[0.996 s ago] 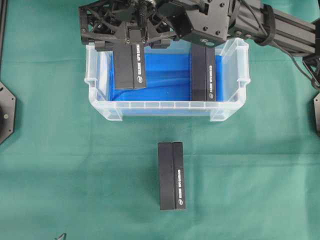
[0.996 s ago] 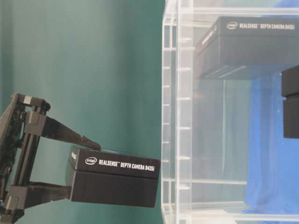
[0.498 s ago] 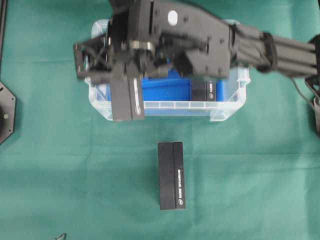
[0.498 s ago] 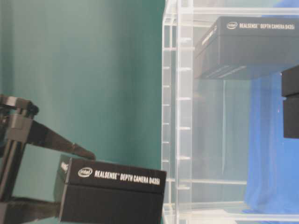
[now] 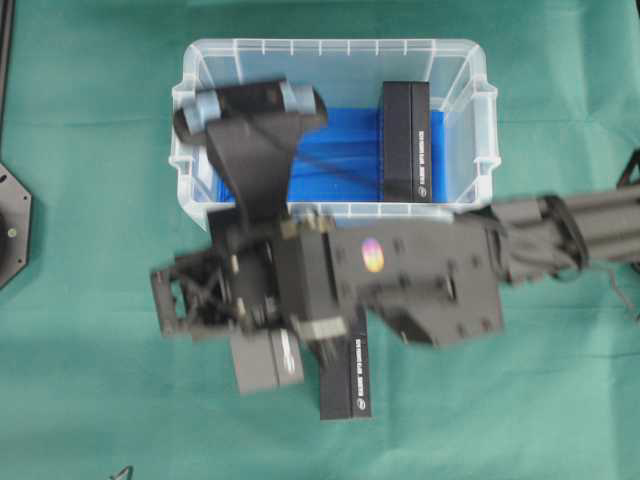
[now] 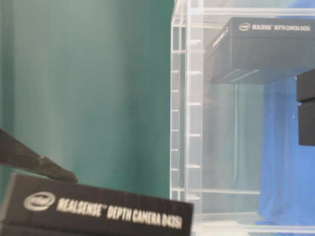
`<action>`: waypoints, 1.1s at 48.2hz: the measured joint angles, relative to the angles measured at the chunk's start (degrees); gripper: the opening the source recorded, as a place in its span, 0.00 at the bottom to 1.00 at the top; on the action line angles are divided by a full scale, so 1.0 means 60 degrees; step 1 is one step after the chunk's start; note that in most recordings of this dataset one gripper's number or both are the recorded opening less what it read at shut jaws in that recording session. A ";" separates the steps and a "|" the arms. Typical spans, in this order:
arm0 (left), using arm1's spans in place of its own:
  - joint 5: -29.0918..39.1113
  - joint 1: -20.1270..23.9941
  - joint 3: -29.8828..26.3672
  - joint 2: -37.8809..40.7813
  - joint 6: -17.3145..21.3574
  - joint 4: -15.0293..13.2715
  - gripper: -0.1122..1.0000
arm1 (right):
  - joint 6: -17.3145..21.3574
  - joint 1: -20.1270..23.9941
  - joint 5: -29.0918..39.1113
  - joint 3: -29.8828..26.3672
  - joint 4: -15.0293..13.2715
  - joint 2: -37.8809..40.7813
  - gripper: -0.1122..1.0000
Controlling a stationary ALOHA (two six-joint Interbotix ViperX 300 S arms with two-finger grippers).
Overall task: Take the box out of the case with the right arm.
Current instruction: 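Carry the box forward over the case wall and lower it onto the table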
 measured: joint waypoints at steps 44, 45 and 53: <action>0.0015 0.0000 -0.0015 0.0000 -0.0029 -0.0015 0.10 | 0.1113 0.0718 0.0015 0.0000 0.0220 0.0630 0.72; 0.0015 0.0000 -0.0015 0.0000 -0.0029 0.0000 0.10 | 0.1157 0.0718 0.0000 0.0015 0.0234 0.0659 0.72; 0.0000 0.0000 -0.0015 0.0000 -0.0015 0.0000 0.10 | 0.1377 0.0688 -0.0029 0.0439 0.0410 0.0820 0.72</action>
